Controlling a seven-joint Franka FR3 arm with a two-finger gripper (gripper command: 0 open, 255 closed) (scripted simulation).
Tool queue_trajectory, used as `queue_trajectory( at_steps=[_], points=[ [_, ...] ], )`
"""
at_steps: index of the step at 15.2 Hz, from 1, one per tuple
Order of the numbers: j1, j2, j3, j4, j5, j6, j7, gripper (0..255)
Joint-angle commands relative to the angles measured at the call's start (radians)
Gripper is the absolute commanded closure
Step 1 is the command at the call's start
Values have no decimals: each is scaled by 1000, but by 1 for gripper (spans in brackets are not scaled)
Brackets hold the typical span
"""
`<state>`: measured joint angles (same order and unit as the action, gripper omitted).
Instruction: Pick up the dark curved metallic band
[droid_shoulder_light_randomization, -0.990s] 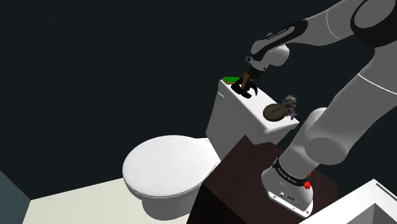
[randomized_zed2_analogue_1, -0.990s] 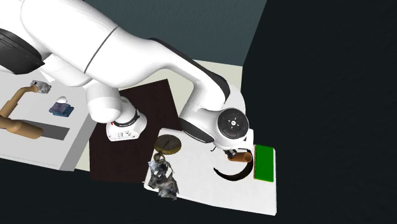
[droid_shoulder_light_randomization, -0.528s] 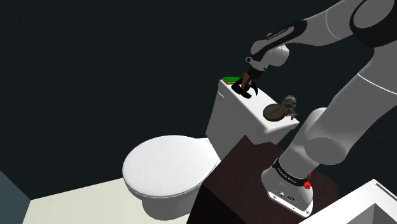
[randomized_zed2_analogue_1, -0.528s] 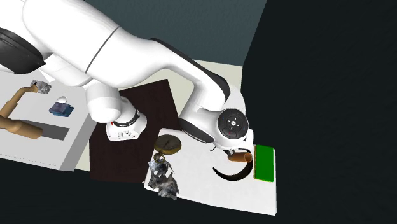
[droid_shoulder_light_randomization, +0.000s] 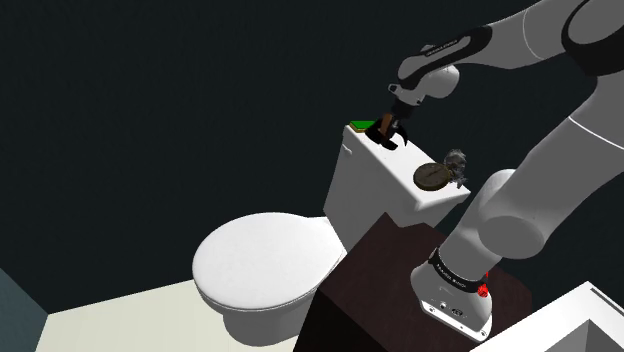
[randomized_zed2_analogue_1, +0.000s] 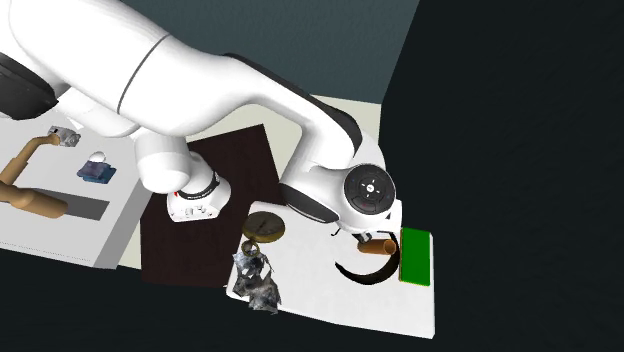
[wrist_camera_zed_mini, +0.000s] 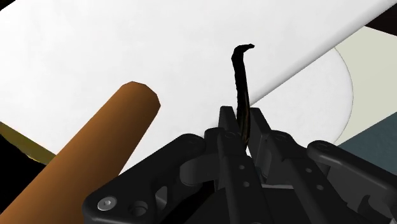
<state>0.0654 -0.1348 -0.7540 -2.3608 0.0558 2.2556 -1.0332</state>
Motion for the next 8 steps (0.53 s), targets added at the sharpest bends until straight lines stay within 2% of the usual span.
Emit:
queue_trajectory(
  at_steps=[1, 8],
  points=[
    [-4, -21, 6, 12, -19, -27, 17, 255],
    [-15, -82, 29, 62, -65, -123, 62, 255]
  ],
)
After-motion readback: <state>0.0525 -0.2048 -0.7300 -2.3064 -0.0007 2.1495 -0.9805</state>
